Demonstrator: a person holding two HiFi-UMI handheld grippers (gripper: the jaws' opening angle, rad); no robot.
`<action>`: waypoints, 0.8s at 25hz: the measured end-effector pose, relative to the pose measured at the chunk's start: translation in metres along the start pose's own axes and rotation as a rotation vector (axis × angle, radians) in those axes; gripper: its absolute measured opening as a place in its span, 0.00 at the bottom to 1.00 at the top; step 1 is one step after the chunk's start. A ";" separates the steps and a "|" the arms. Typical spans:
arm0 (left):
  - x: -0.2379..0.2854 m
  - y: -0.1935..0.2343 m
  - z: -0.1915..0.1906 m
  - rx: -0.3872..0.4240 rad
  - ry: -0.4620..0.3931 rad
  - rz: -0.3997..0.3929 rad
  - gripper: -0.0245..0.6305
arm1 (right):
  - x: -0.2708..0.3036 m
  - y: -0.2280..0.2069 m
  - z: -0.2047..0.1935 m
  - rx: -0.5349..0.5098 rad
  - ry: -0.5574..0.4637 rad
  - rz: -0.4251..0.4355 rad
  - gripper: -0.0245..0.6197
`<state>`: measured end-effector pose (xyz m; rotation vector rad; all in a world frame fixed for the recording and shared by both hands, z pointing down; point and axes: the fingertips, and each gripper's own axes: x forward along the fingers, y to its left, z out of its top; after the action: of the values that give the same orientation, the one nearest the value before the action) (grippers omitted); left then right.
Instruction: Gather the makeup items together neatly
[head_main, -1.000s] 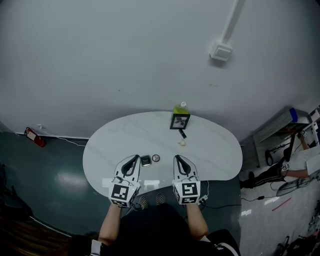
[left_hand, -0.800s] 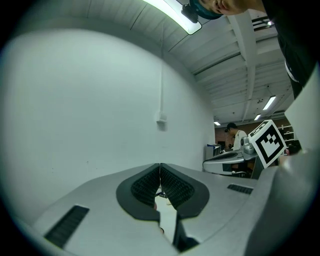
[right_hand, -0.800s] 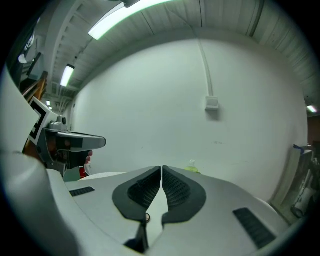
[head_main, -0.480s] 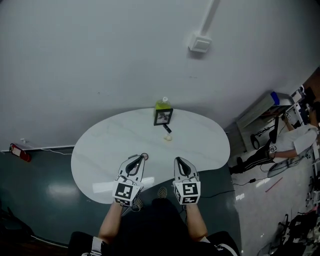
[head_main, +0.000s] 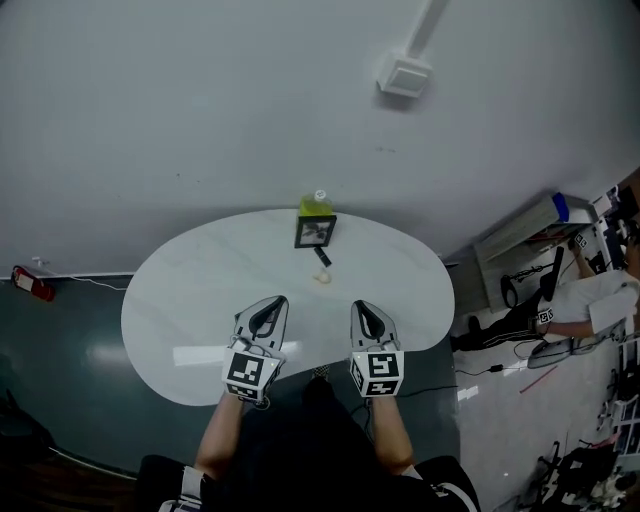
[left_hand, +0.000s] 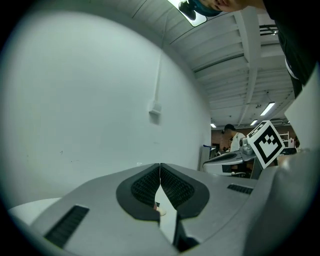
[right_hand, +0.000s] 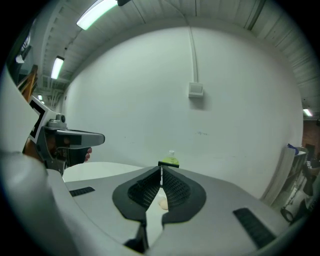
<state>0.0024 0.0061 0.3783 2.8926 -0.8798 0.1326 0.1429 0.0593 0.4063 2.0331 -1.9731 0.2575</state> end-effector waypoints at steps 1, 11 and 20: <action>0.008 0.000 -0.001 -0.005 0.004 0.015 0.07 | 0.008 -0.007 0.001 -0.007 0.003 0.022 0.10; 0.068 0.027 -0.036 -0.079 0.095 0.226 0.07 | 0.110 -0.035 -0.021 -0.031 0.083 0.275 0.10; 0.085 0.044 -0.112 -0.152 0.212 0.332 0.07 | 0.171 -0.024 -0.094 -0.058 0.216 0.422 0.10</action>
<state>0.0428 -0.0619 0.5030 2.5153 -1.2578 0.3748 0.1814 -0.0703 0.5485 1.4657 -2.2171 0.4809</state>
